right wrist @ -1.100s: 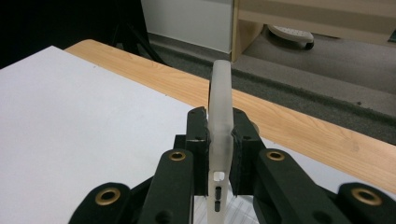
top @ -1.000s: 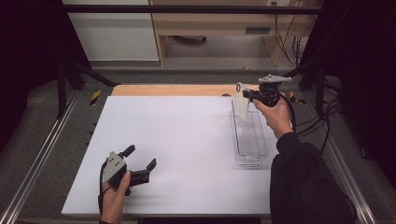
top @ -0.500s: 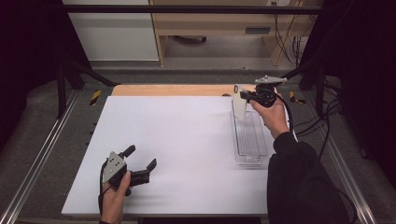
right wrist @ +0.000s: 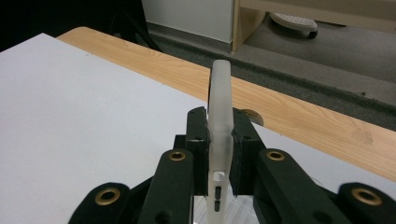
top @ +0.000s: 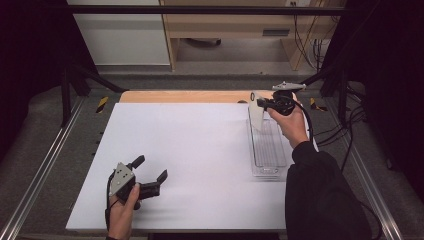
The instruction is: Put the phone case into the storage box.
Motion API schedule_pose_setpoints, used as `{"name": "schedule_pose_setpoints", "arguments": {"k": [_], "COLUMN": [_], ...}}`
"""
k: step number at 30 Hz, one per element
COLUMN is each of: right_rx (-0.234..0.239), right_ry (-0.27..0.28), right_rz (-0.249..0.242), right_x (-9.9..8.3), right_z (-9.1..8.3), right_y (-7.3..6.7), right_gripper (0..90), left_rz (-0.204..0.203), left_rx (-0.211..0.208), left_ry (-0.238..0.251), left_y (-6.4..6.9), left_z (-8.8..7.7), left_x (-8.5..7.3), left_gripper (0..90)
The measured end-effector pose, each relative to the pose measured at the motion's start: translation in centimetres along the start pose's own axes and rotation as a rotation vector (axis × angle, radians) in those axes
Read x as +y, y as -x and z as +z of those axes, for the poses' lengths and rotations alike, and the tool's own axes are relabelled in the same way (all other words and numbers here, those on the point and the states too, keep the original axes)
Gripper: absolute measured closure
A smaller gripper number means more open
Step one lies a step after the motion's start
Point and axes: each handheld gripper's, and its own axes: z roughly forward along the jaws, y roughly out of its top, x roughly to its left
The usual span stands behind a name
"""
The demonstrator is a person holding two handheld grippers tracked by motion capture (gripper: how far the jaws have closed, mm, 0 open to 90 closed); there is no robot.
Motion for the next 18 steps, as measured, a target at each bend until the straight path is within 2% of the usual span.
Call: {"name": "schedule_pose_setpoints", "arguments": {"k": [18], "right_rx": [-0.002], "right_ry": [0.007], "right_rz": [0.011], "right_x": [-0.36], "right_z": [-0.07], "right_y": [0.32], "right_gripper": [80.9], "left_rz": [-0.001], "left_rx": [0.005], "left_ry": [0.007], "left_y": [-0.05], "left_z": [-0.06], "left_x": [0.07], "left_gripper": [2.3]}}
